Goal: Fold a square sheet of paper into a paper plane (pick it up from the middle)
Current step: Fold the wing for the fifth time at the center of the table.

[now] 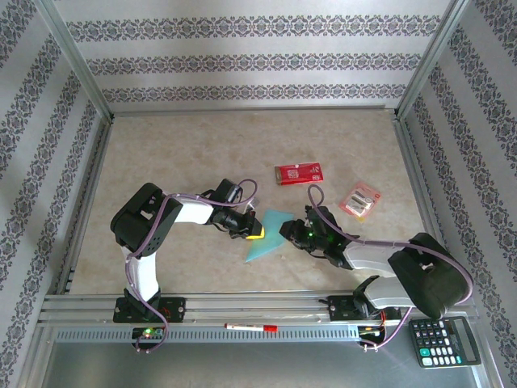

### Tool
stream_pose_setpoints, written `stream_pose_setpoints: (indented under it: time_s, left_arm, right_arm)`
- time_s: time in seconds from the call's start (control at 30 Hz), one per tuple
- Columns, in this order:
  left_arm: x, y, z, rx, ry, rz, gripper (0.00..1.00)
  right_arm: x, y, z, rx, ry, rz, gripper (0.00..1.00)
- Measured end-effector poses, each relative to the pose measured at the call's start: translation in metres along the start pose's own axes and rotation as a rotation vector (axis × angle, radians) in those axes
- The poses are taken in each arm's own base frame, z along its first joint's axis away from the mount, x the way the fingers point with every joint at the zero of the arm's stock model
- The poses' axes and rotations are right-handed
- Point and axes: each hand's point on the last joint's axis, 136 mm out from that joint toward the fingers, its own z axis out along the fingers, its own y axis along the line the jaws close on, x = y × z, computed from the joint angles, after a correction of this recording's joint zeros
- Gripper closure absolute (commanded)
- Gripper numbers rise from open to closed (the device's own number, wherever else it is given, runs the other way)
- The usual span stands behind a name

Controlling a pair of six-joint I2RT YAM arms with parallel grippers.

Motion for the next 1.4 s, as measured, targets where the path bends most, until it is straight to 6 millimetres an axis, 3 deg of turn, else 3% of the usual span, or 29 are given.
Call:
stream_pose_setpoints:
  time_s: [0.27, 0.4, 0.6, 0.73, 0.87, 1.07, 1.23, 1.4]
  left_arm:
    - [0.0, 0.0, 0.0, 0.0, 0.0, 0.0, 1.0]
    - [0.0, -0.001, -0.001, 0.001, -0.003, 0.002, 0.87]
    - [-0.002, -0.007, -0.01, -0.014, -0.057, 0.014, 0.66]
    - [0.001, -0.007, -0.024, -0.071, -0.136, 0.052, 0.6]
    - [0.012, -0.025, -0.033, -0.126, -0.218, 0.193, 0.58]
    - [0.03, -0.062, -0.03, -0.22, -0.305, 0.5, 0.52]
    - [0.039, -0.063, -0.019, -0.348, -0.328, 0.675, 0.49]
    - [0.032, -0.062, -0.013, -0.474, -0.345, 0.787, 0.47]
  right_arm:
    - [-0.019, -0.005, 0.007, 0.029, -0.024, 0.006, 0.94]
    - [-0.017, -0.007, 0.008, 0.041, -0.01, 0.007, 0.99]
    - [-0.028, 0.01, 0.004, 0.041, -0.015, 0.012, 1.0]
    - [-0.036, 0.017, -0.003, 0.044, -0.027, 0.048, 1.0]
    - [-0.033, 0.012, -0.006, 0.065, -0.018, 0.127, 1.0]
    - [-0.033, 0.014, -0.007, 0.082, -0.011, 0.221, 1.0]
    - [-0.035, 0.022, -0.007, 0.067, -0.01, 0.27, 1.0]
    - [-0.036, 0.027, -0.007, 0.059, -0.006, 0.311, 1.0]
